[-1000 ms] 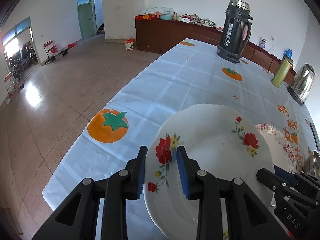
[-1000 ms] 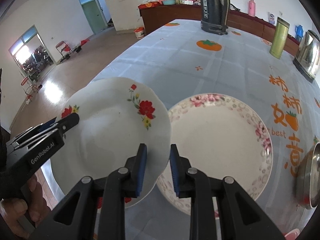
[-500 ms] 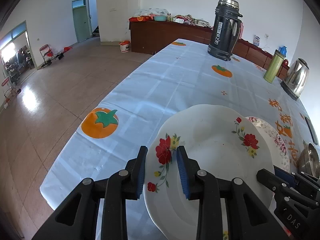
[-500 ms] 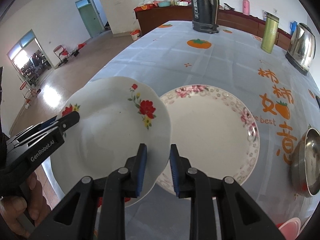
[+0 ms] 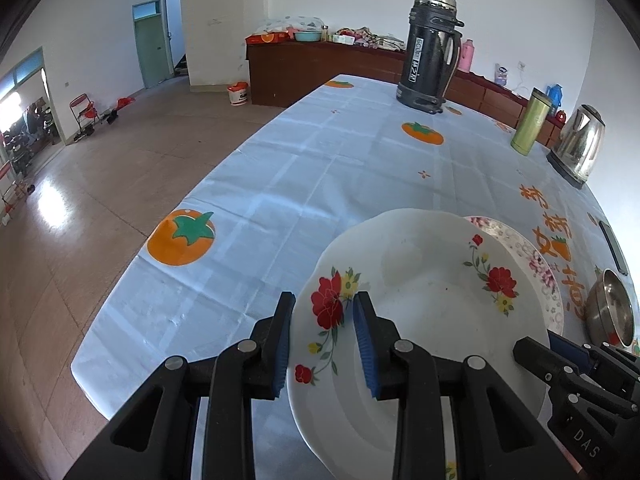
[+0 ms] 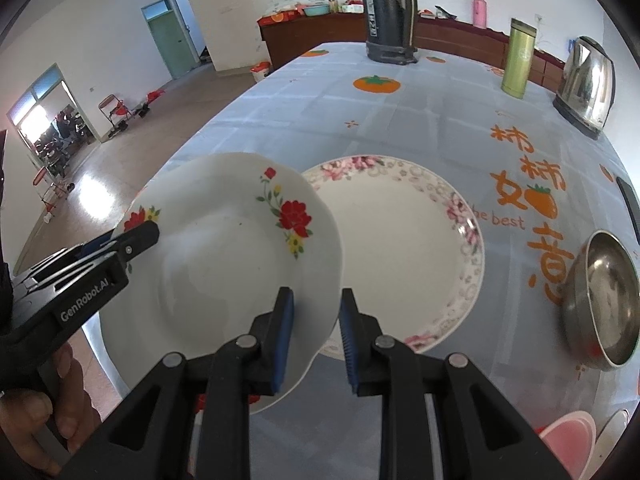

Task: Organize plates and bowls
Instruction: 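Carry the white red-flower plate over the stack and lower it onto the pink-floral-rim plate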

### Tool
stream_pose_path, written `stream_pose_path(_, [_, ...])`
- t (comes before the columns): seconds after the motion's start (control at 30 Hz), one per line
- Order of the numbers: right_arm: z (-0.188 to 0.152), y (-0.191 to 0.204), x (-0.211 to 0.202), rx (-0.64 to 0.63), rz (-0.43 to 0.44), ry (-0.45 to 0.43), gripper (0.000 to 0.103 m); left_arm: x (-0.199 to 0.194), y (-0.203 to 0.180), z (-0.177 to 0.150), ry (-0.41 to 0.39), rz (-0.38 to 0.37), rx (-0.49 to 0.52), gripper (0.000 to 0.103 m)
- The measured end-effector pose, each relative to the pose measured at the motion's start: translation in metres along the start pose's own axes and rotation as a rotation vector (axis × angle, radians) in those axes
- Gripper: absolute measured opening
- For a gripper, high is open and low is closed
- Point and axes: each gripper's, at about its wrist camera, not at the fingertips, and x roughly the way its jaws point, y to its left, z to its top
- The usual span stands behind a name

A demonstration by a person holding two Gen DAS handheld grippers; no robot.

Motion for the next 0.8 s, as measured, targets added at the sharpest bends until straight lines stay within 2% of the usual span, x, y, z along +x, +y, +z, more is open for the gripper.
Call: stream_pose_path(0.8, [-0.021, -0.031, -0.016, 0.048, -0.028, 0.002, 0.023, -0.003, -0.033, -0.011, 0.02, -0.036, 0.055, 0.032])
